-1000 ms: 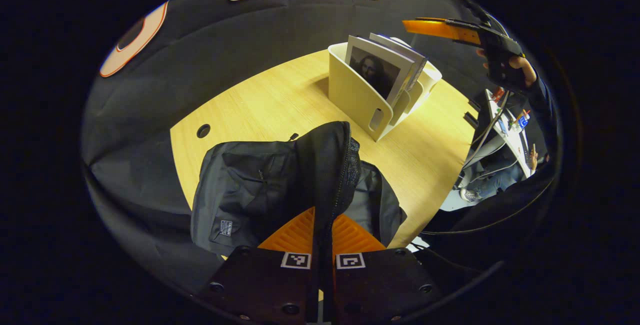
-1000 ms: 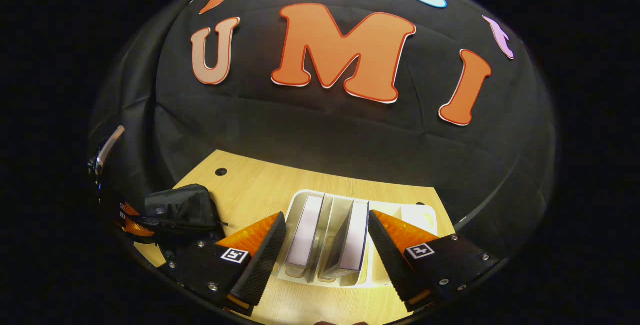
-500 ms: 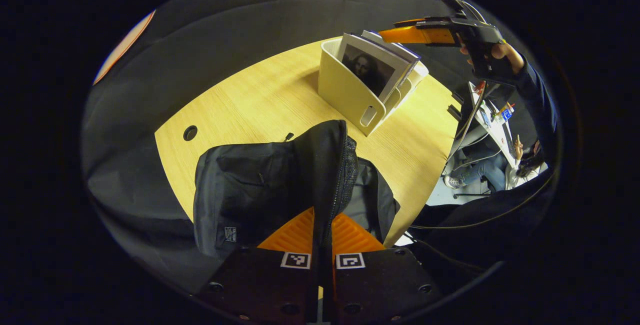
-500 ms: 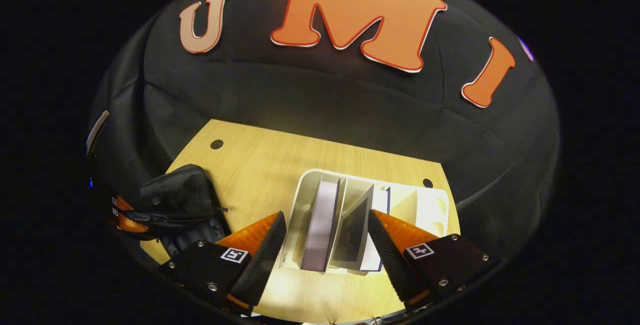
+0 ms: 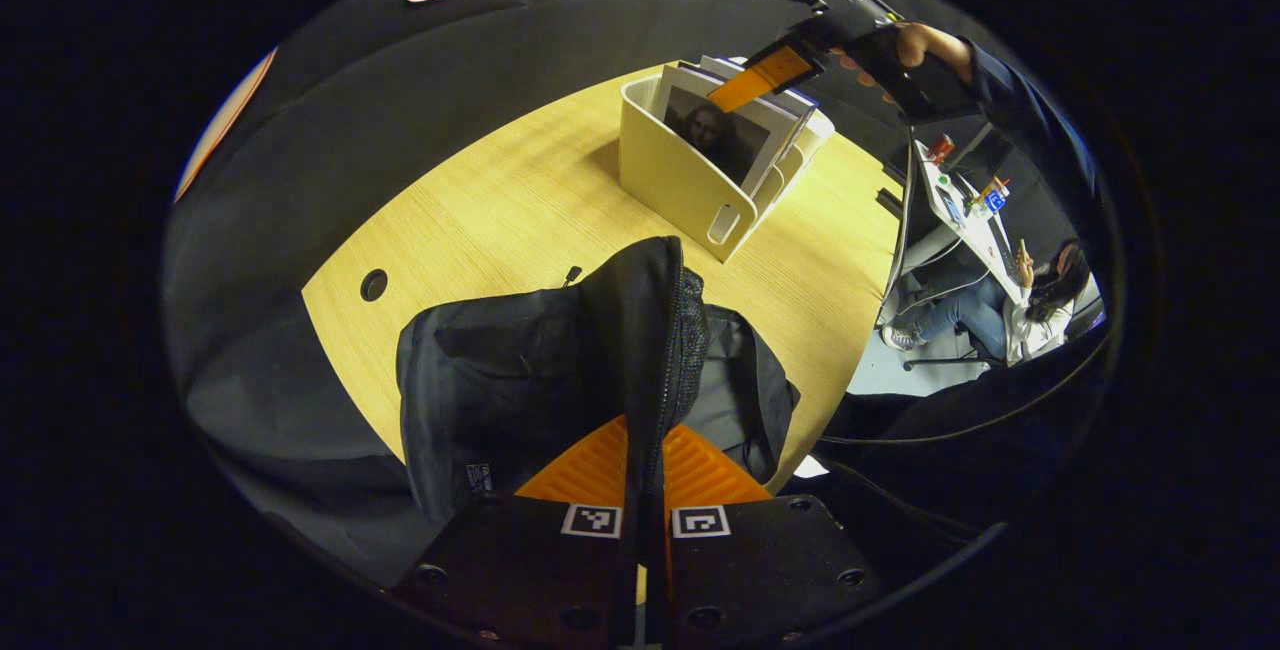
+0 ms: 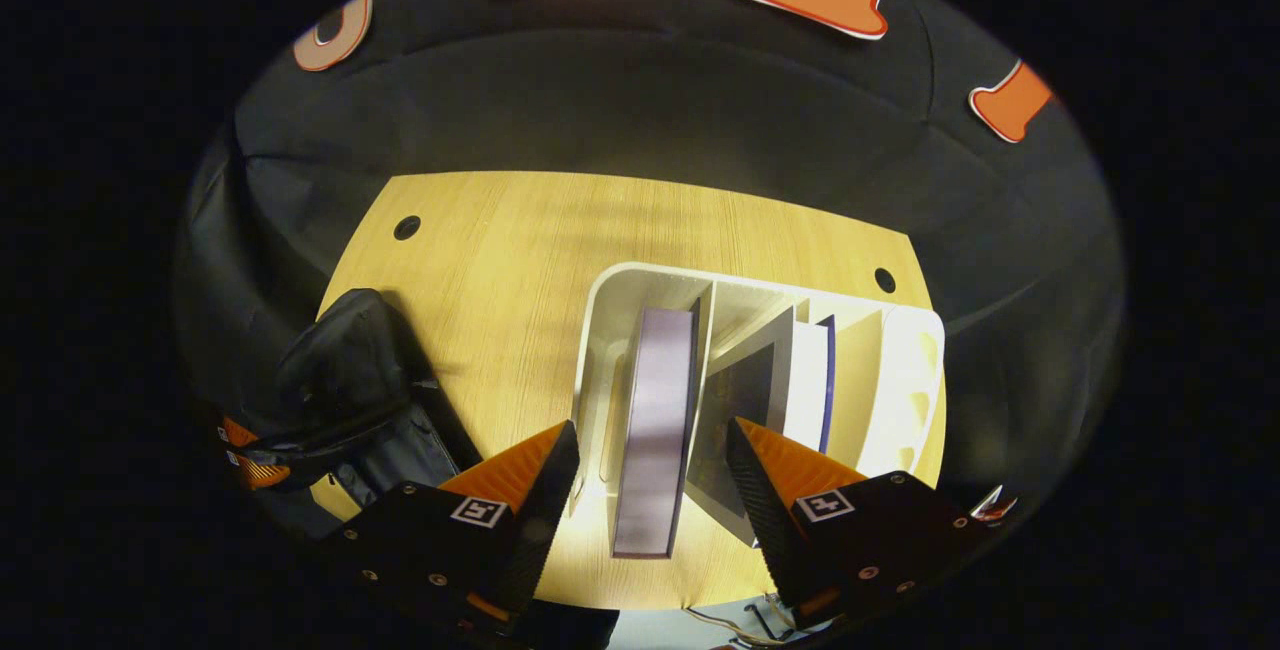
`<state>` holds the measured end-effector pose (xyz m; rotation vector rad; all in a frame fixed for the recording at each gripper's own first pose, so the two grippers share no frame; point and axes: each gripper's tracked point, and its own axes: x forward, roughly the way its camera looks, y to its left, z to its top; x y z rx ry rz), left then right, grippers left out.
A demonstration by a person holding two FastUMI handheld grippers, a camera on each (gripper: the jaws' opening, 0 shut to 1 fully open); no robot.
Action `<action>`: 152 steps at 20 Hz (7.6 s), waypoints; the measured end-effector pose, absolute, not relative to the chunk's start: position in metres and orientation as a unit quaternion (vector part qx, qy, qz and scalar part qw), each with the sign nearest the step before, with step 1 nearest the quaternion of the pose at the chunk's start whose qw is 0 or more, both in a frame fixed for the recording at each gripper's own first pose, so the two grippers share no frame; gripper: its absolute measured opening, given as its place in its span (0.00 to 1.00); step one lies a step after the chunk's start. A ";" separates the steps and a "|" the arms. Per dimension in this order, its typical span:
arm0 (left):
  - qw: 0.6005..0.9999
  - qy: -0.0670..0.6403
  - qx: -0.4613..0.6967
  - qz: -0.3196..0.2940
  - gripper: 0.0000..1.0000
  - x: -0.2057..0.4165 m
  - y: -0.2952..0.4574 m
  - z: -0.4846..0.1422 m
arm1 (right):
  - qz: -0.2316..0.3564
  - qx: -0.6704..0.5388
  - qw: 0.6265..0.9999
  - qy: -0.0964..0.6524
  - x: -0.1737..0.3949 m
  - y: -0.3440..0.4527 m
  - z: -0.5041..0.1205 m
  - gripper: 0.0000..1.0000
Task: Open the schoolbag, grab two books from the bookshelf and put them into the schoolbag.
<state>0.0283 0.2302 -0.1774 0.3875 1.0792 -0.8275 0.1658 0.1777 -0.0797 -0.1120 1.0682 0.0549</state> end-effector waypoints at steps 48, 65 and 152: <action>0.751 0.497 0.180 -0.396 0.05 0.019 0.214 -0.198 | 0.019 0.234 0.857 0.459 -0.047 0.144 -0.062 0.30; 0.779 0.478 0.130 -0.384 0.04 0.012 0.219 -0.177 | 0.094 0.421 0.824 0.368 -0.104 0.201 -0.087 0.30; 0.839 0.472 0.010 -0.272 0.04 0.010 0.190 -0.201 | 0.087 0.029 0.887 0.453 0.099 0.132 -0.089 0.99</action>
